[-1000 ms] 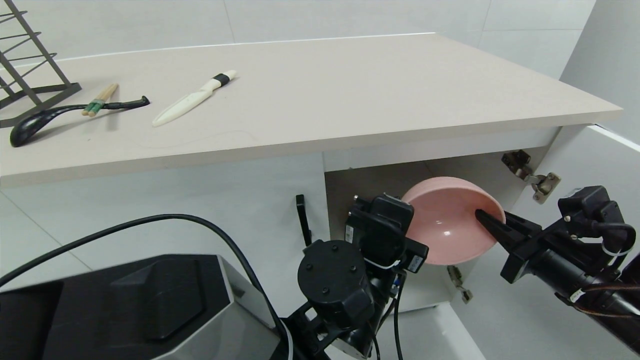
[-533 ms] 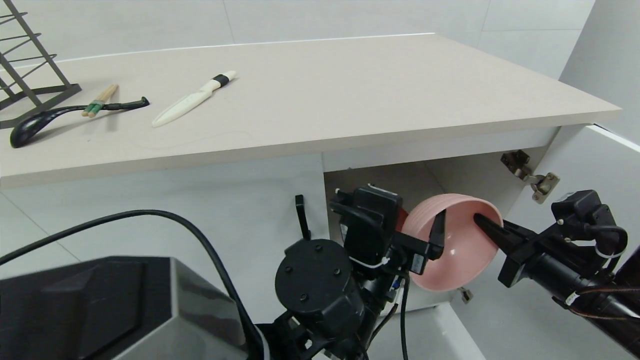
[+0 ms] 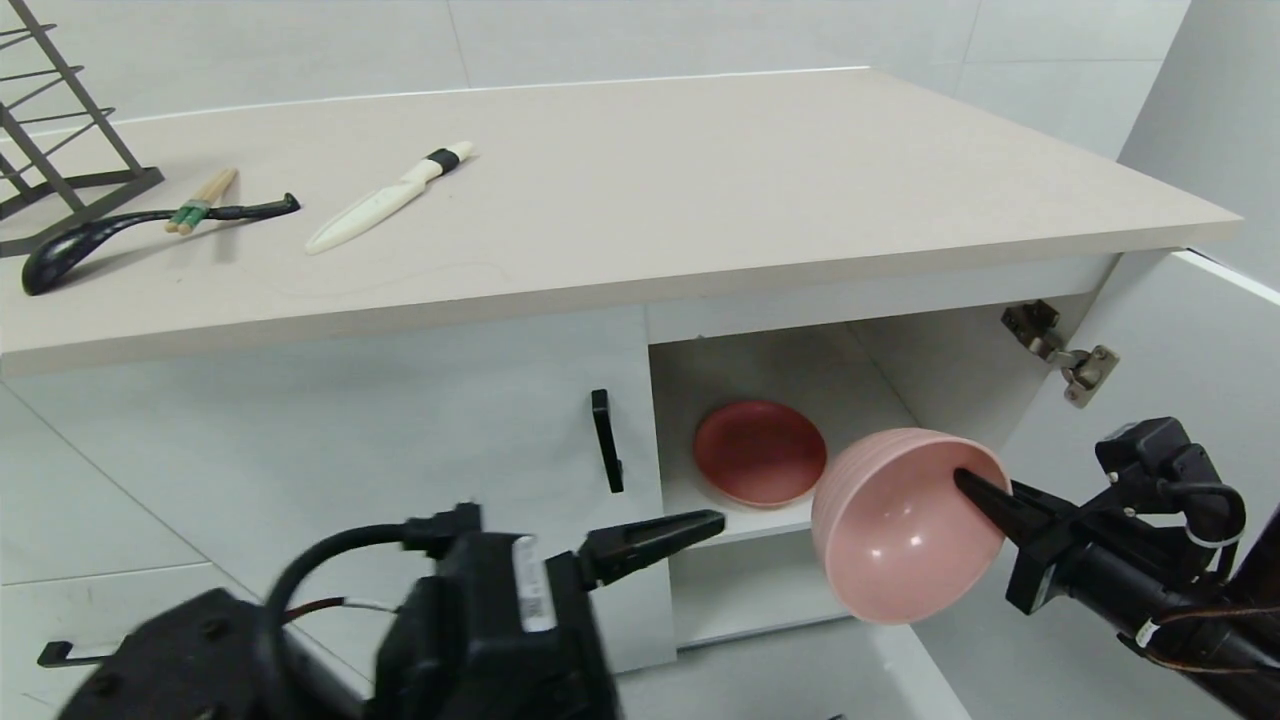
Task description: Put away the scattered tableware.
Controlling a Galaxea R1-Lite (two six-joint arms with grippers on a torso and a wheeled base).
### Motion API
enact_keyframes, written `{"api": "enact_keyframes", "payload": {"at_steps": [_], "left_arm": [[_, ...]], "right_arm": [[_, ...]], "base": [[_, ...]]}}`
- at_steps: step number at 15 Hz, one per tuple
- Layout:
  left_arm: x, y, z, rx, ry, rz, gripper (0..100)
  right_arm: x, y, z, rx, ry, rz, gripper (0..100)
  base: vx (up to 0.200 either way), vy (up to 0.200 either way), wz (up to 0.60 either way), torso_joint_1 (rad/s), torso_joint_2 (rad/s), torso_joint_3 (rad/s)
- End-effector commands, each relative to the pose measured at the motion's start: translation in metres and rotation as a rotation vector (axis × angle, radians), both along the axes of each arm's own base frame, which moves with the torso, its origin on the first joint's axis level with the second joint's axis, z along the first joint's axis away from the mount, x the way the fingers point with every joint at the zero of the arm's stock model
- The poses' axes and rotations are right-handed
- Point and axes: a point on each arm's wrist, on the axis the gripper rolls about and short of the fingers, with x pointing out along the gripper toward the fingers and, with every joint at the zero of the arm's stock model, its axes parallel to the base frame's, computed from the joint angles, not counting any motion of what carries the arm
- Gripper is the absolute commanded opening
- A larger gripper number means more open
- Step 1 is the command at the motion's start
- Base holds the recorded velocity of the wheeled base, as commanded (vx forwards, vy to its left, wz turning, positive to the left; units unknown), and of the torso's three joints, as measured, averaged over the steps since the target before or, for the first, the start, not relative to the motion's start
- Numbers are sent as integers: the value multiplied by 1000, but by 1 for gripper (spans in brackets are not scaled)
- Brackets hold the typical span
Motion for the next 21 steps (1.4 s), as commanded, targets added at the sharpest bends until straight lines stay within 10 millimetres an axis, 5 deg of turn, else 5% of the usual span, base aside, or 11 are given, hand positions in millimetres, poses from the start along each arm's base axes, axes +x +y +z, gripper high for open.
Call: {"api": "enact_keyframes", "payload": {"at_steps": [1, 6, 9, 13, 21], "left_arm": [[-24, 73, 20, -32, -169, 118, 100], [-67, 157, 52, -187, -406, 610, 100], [-107, 186, 27, -146, -296, 894, 100], [-141, 193, -10, -123, -72, 1068, 100], [-150, 194, -62, 1, 152, 1275, 100]], "right_arm": [[-1, -14, -13, -7, 74, -63, 0], [4, -22, -33, 50, 212, -121, 0], [7, -19, -40, 41, 240, -112, 0], [24, -8, -33, 70, 189, -82, 0], [90, 16, -40, 106, 143, -81, 0]], "base": [[0, 0, 0, 0, 0, 0], [0, 0, 0, 0, 0, 0], [0, 0, 0, 0, 0, 0], [0, 0, 0, 0, 0, 0], [0, 0, 0, 0, 0, 0]]}}
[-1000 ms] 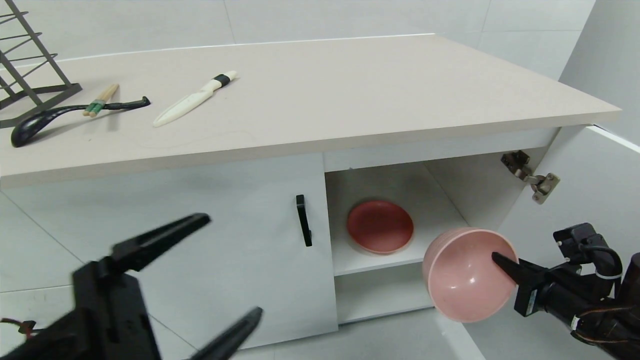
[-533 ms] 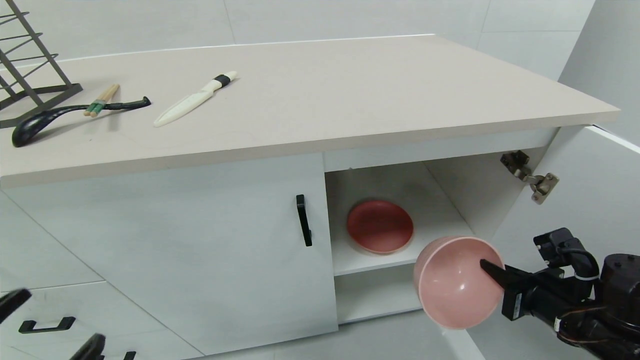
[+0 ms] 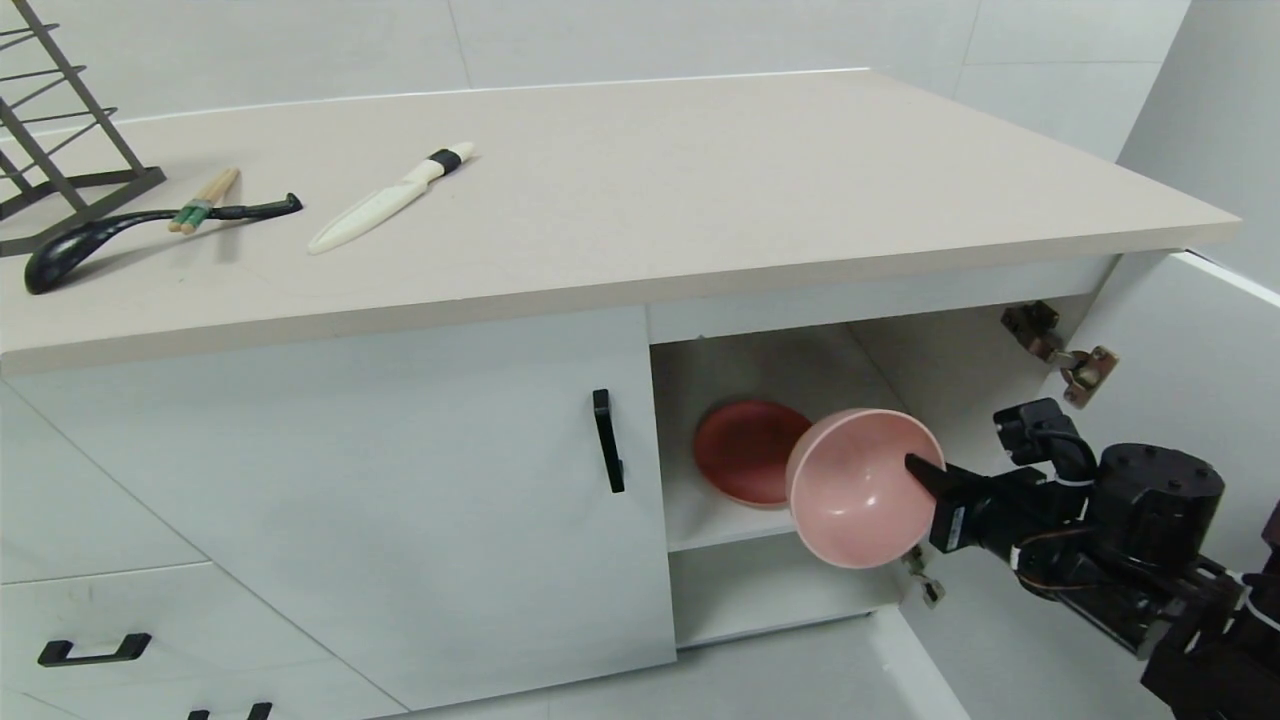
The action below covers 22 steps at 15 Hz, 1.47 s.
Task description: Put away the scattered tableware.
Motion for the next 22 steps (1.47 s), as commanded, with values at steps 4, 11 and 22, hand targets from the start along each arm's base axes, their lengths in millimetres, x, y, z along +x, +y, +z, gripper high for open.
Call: {"api": "enact_keyframes", "payload": {"at_steps": [4, 11, 22], "left_arm": [[-3, 1, -7, -5, 28, 59, 100], [-3, 1, -7, -51, 22, 58, 100], [-3, 1, -7, -42, 25, 59, 100]], "right_arm": [[45, 18, -8, 20, 39, 3, 0], [83, 32, -2, 36, 73, -5, 0], [119, 45, -9, 21, 174, -10, 0]], "base": [[0, 0, 0, 0, 0, 0], [0, 0, 0, 0, 0, 0], [0, 0, 0, 0, 0, 0]]}}
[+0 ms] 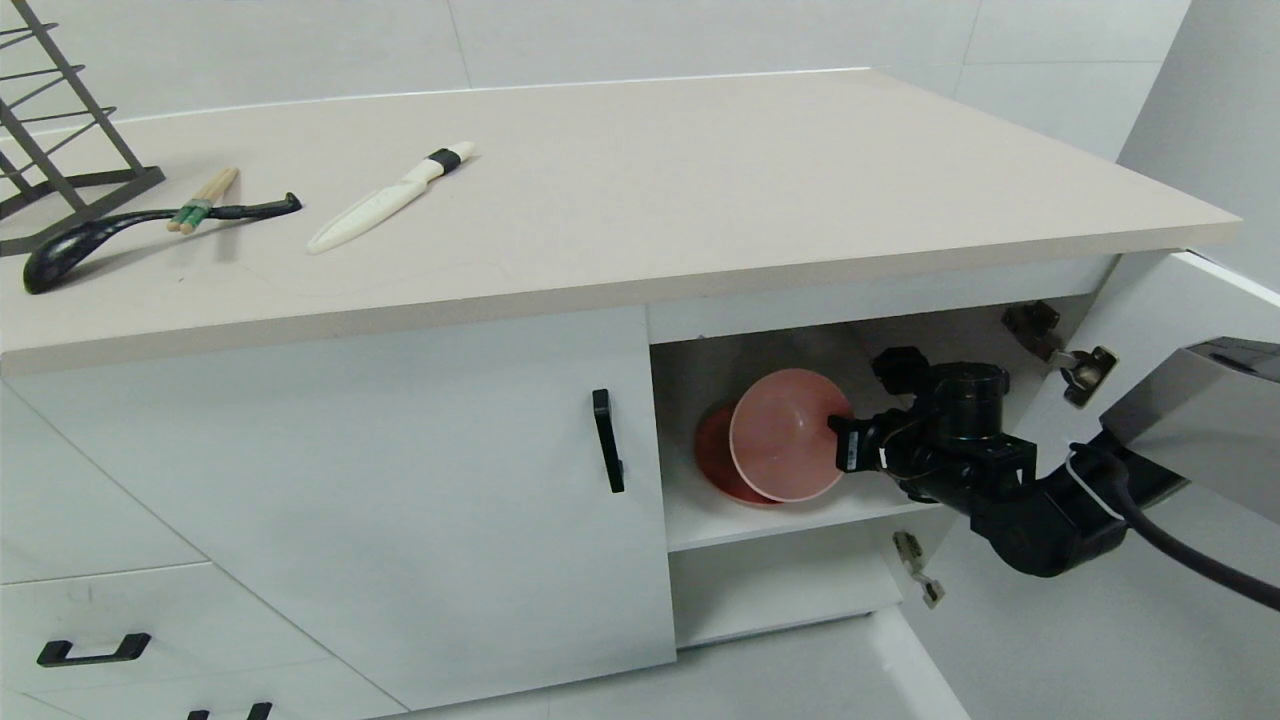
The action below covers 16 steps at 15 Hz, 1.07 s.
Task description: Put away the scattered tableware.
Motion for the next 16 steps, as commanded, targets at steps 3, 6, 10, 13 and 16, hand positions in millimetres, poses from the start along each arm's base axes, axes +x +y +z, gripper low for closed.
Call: {"api": "enact_keyframes", "payload": {"at_steps": [3, 6, 10, 13, 16], "left_arm": [[0, 0, 0, -2, 6, 0, 100], [0, 0, 0, -5, 5, 0, 100], [0, 0, 0, -3, 6, 0, 100], [0, 0, 0, -3, 6, 0, 100], [0, 0, 0, -5, 5, 0, 100]], "right_arm": [[11, 5, -10, -5, 15, 3, 0], [12, 12, -14, -6, 18, 21, 0], [9, 20, -14, -4, 13, 41, 0], [9, 20, -13, -3, 9, 38, 0], [8, 19, -13, -5, 10, 32, 0]], "base": [[0, 0, 0, 0, 0, 0], [0, 0, 0, 0, 0, 0], [0, 0, 0, 0, 0, 0], [0, 0, 0, 0, 0, 0], [0, 0, 0, 0, 0, 0]]}}
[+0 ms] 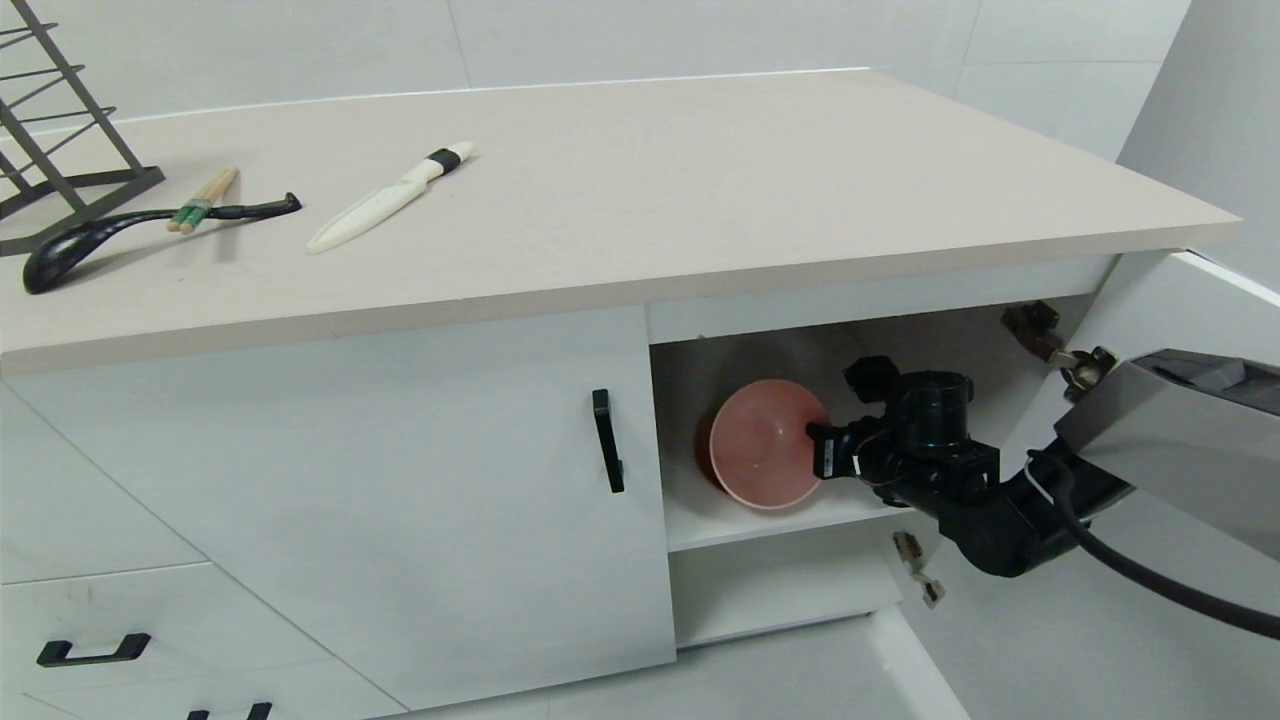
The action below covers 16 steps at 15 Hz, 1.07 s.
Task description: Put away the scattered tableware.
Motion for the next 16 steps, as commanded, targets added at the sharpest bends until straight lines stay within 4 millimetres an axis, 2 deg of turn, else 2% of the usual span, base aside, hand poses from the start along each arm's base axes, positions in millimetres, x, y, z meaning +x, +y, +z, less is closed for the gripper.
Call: {"api": "enact_keyframes", "payload": {"at_steps": [1, 3, 4, 7, 10, 11, 13, 16], "left_arm": [[0, 0, 0, -1, 4, 1, 100], [0, 0, 0, -1, 4, 1, 100], [0, 0, 0, -1, 4, 1, 100], [0, 0, 0, -1, 4, 1, 100], [0, 0, 0, -1, 4, 1, 100], [0, 0, 0, -1, 4, 1, 100], [0, 0, 0, -1, 4, 1, 100], [0, 0, 0, 1, 4, 1, 100]], "right_arm": [[-1, 0, 1, 0, -1, 0, 0], [-1, -1, 1, 0, -1, -3, 0], [-1, -1, 1, -2, -2, -11, 100], [-3, -1, 11, 4, -22, -12, 100], [-17, 1, 44, 29, -88, 7, 100], [-22, 1, 48, 30, -93, 12, 100], [-60, -2, 59, 9, -81, 49, 100], [-115, -19, 59, -76, -128, 99, 100]], "base": [[0, 0, 0, 0, 0, 0], [0, 0, 0, 0, 0, 0], [0, 0, 0, 0, 0, 0], [0, 0, 0, 0, 0, 0], [0, 0, 0, 0, 0, 0], [0, 0, 0, 0, 0, 0], [0, 0, 0, 0, 0, 0], [0, 0, 0, 0, 0, 0]]}}
